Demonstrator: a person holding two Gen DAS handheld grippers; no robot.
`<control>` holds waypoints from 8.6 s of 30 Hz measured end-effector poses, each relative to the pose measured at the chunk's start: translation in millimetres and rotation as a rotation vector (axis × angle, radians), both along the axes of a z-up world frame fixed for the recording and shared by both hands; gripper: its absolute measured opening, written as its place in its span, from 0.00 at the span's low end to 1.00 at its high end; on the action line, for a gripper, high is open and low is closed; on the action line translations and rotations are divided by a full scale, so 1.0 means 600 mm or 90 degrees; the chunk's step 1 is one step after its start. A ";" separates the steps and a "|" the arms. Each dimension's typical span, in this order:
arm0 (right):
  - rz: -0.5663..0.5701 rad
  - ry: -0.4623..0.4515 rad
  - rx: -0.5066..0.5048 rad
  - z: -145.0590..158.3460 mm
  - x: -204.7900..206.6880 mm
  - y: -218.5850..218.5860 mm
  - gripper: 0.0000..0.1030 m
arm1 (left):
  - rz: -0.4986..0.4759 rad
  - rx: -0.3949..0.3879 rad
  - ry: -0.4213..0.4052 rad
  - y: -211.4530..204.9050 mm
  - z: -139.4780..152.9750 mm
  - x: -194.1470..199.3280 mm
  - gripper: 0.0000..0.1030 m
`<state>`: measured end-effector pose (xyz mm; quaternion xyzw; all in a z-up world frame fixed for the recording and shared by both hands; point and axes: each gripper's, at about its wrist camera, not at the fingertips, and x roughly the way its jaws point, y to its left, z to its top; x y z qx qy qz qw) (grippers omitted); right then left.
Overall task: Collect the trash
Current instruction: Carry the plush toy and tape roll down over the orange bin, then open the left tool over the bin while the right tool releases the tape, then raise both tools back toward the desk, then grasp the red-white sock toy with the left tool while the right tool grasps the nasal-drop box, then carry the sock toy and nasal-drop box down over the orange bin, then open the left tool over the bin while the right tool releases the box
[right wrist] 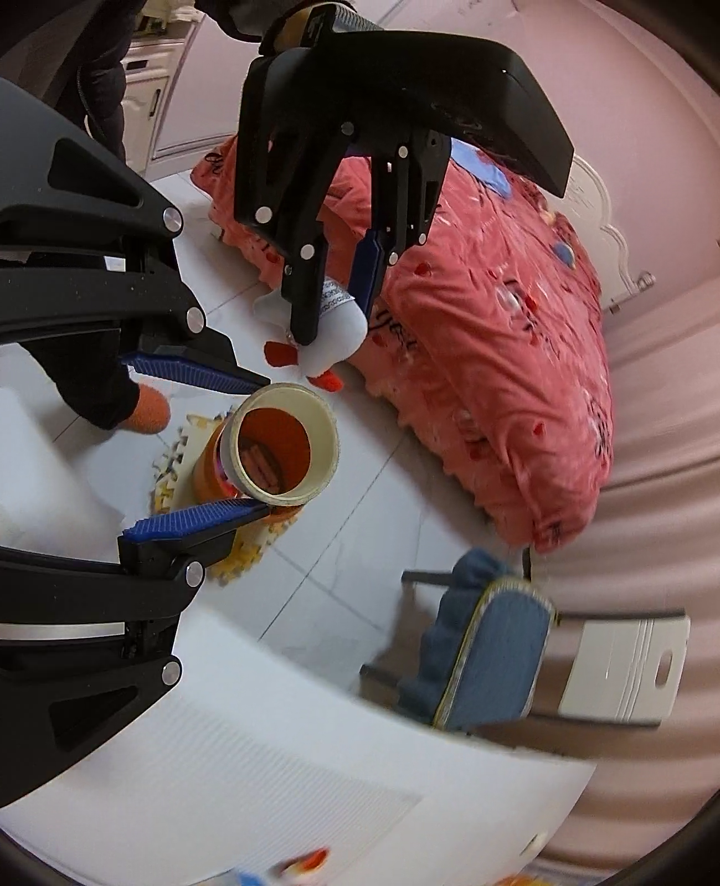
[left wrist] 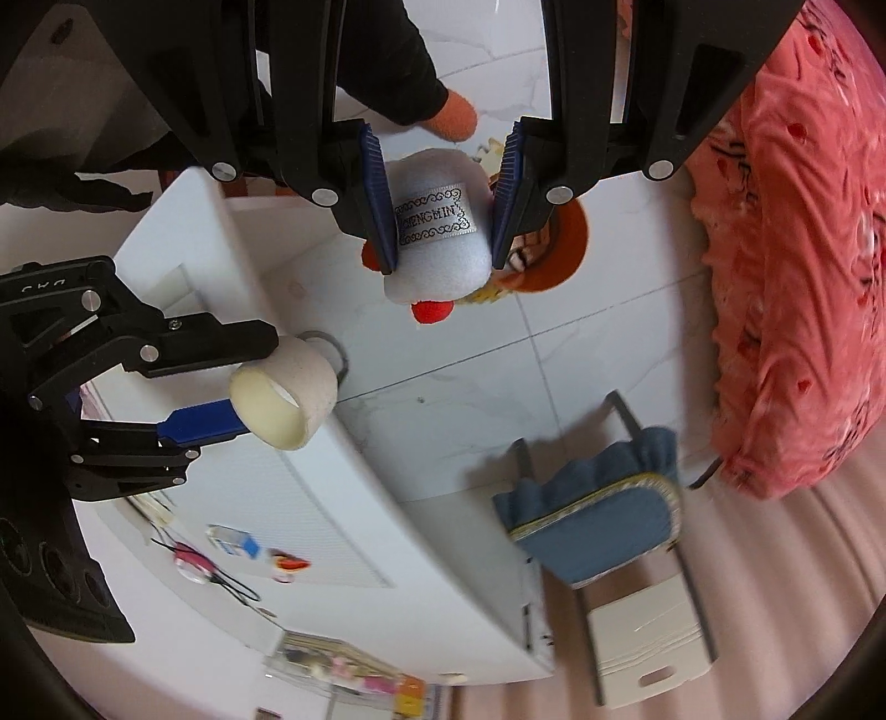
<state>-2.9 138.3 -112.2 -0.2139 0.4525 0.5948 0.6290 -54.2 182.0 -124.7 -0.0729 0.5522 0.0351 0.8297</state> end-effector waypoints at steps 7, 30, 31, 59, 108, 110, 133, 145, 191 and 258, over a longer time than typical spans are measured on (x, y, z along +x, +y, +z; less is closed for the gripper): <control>0.015 0.011 -0.016 -0.046 -0.035 0.099 0.38 | 0.033 -0.018 0.011 0.080 -0.040 -0.032 0.34; -0.038 0.055 -0.107 -0.231 -0.034 0.248 0.48 | 0.033 -0.051 0.060 0.203 -0.177 -0.022 0.52; -0.038 0.056 -0.105 -0.228 -0.033 0.247 0.48 | 0.031 -0.046 0.061 0.201 -0.174 -0.022 0.52; -0.142 0.014 0.017 -0.032 0.083 0.046 0.51 | -0.068 0.024 -0.018 0.060 -0.017 0.074 0.61; -0.535 -0.013 -0.028 -0.105 0.515 -0.376 0.82 | -0.354 0.042 -0.042 -0.261 -0.026 0.537 0.77; -0.547 -0.011 -0.035 -0.116 0.529 -0.366 0.84 | -0.372 0.047 -0.044 -0.260 -0.038 0.549 0.77; -0.548 -0.020 -0.034 -0.159 0.557 -0.341 0.68 | -0.379 0.038 -0.047 -0.242 -0.085 0.599 0.26; -0.504 -0.003 0.004 -0.094 0.484 -0.378 0.68 | -0.380 0.026 -0.047 -0.243 -0.042 0.496 0.25; -0.089 0.017 0.047 0.044 0.066 -0.013 0.69 | 0.029 -0.009 -0.070 -0.009 0.035 0.005 0.25; -0.132 0.075 -0.004 -0.074 0.039 0.156 0.74 | 0.089 -0.049 -0.040 0.128 -0.064 0.016 0.47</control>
